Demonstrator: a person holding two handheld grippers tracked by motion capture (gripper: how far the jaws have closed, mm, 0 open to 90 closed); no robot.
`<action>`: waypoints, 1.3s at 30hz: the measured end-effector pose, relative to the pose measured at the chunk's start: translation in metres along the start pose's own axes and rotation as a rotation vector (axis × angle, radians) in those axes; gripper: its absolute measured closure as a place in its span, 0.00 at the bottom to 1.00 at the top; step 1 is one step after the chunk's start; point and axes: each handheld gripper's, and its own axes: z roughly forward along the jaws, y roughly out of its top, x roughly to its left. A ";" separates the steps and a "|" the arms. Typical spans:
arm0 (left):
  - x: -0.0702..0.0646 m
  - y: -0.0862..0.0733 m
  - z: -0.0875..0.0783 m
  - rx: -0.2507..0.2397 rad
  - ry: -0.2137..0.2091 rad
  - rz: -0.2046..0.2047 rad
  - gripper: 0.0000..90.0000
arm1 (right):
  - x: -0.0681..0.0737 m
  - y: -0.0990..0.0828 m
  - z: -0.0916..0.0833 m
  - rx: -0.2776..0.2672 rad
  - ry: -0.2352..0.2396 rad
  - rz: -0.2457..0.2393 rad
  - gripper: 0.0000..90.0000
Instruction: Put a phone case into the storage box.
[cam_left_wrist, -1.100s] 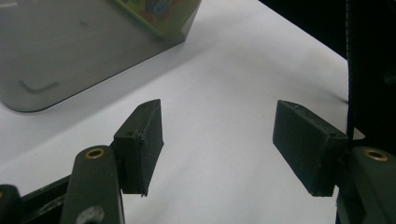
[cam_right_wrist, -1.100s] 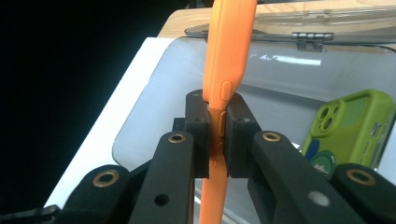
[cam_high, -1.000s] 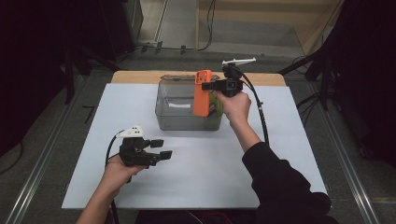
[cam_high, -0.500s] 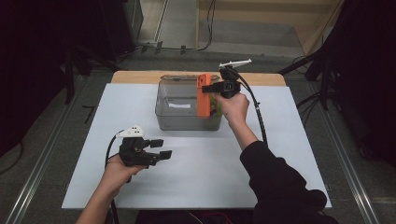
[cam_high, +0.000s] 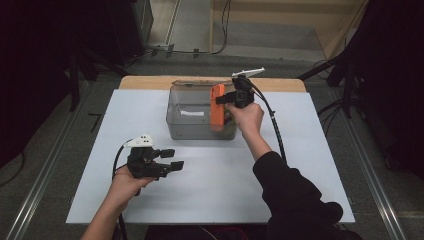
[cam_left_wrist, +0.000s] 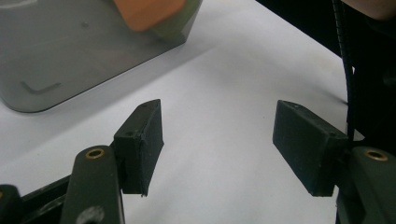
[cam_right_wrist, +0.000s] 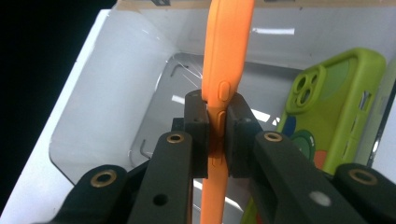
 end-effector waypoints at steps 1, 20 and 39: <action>0.000 0.000 0.000 0.001 0.000 0.001 0.38 | -0.002 0.000 0.001 0.007 -0.002 0.007 0.88; 0.000 0.000 0.000 0.005 0.001 0.004 0.38 | -0.011 -0.001 0.007 0.023 -0.019 0.060 0.88; 0.000 0.000 0.001 0.007 -0.002 0.000 0.38 | -0.015 0.001 0.009 0.034 -0.022 0.077 0.84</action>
